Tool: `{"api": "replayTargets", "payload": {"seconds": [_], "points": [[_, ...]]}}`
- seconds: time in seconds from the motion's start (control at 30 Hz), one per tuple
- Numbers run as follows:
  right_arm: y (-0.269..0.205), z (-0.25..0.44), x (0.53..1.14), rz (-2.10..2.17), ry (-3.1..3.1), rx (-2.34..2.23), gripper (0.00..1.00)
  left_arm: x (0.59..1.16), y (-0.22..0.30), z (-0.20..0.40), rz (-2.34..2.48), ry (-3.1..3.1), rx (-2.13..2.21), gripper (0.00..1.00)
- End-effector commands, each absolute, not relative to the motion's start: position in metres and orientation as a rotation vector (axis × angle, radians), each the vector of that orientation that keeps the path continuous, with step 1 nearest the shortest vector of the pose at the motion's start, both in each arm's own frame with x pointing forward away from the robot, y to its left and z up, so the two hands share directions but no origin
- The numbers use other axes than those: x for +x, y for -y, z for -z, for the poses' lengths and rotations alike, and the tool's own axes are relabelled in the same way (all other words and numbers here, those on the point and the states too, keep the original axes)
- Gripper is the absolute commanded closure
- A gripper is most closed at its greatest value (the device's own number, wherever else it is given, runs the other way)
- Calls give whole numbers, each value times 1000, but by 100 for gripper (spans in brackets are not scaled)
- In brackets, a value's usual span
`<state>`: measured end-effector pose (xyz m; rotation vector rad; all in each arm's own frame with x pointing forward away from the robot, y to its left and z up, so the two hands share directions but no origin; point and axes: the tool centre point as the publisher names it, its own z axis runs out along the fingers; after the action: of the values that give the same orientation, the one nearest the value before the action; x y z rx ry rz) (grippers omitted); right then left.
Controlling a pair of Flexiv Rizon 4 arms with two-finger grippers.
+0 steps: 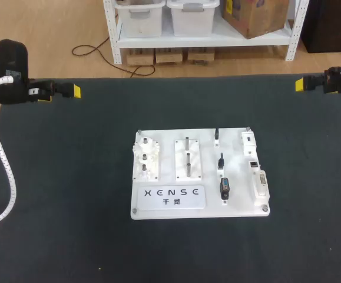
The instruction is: Insert the Ethernet cable into its matching sockets.
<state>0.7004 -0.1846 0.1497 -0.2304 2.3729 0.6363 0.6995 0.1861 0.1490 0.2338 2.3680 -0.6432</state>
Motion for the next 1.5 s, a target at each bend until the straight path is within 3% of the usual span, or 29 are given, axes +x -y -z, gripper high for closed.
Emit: {"api": "replayTargets", "payload": {"seconds": [0.03, 0.63, 1.5], "points": [[185, -150, 700, -639, -2373, -232, 0, 700, -185, -150, 635, -2375, 231, 0], [185, -150, 700, -639, -2373, -232, 0, 648, -105, -149, 1094, -1790, 1238, 0], [185, -150, 700, -639, -2373, -232, 0, 623, -24, -102, 998, -1602, 1364, 0]]}}
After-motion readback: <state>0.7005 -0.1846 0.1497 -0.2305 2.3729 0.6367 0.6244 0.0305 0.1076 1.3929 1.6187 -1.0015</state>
